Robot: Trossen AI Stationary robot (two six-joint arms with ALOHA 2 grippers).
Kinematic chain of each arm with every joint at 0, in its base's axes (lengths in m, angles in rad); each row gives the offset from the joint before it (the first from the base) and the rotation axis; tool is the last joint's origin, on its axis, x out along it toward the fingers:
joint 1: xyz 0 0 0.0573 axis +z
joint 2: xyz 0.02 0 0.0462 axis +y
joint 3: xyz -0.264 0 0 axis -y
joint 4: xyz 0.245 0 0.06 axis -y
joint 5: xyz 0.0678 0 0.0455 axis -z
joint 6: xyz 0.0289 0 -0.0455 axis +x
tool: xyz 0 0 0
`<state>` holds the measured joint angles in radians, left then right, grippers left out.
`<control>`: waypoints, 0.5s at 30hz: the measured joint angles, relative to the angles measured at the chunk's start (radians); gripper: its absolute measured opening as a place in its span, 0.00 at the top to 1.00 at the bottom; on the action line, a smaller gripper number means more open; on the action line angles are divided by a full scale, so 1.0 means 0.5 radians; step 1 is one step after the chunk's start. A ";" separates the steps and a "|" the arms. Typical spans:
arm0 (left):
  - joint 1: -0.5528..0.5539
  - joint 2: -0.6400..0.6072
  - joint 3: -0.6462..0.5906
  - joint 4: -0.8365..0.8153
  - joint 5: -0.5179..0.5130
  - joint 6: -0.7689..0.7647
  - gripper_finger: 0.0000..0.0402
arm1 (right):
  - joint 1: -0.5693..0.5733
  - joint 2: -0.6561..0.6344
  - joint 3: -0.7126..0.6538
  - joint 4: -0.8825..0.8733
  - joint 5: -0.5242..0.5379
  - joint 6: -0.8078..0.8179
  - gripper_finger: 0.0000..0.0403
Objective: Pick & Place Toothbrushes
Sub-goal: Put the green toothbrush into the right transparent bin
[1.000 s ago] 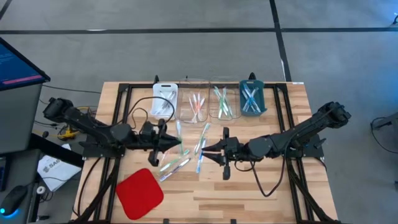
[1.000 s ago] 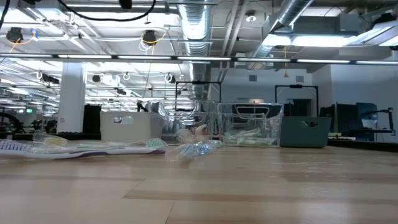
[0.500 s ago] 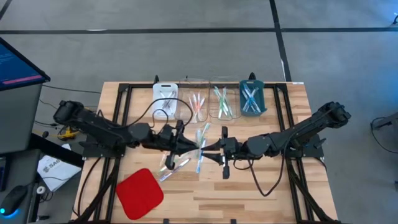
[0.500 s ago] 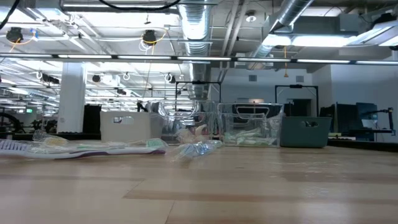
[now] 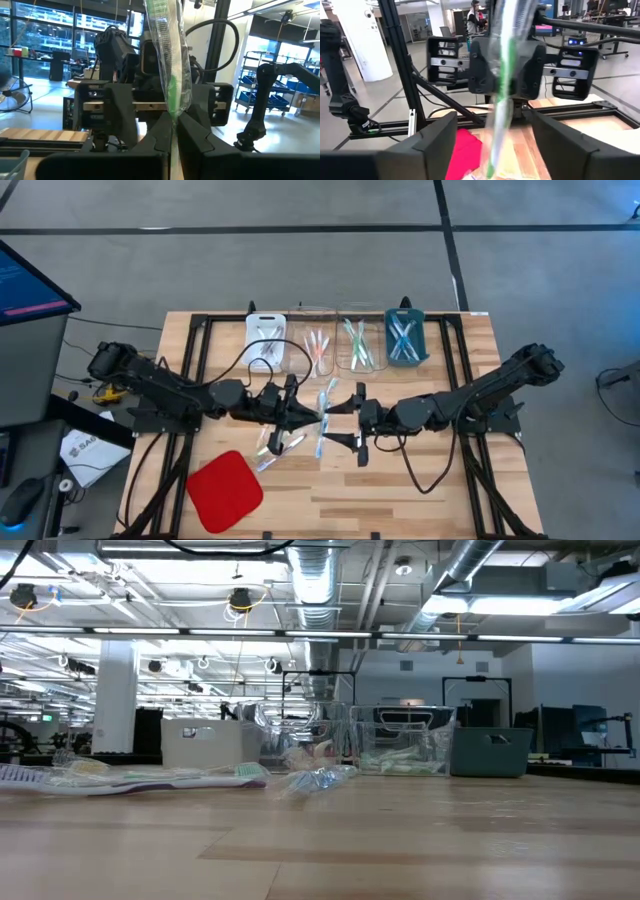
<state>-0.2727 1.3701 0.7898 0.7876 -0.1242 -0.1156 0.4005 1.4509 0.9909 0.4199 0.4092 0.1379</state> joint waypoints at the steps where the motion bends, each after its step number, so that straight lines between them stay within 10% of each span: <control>1: -0.004 0.000 0.000 0.001 0.000 0.000 0.99 | -0.008 0.000 0.000 -0.002 0.001 0.005 0.35; 15: 0.068 0.000 0.001 0.091 -0.002 0.015 0.99 | -0.032 0.000 0.000 -0.003 0.005 0.005 0.32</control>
<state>-0.2386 1.3701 0.7902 0.8330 -0.1249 -0.1081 0.3847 1.4509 0.9909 0.4187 0.4118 0.1405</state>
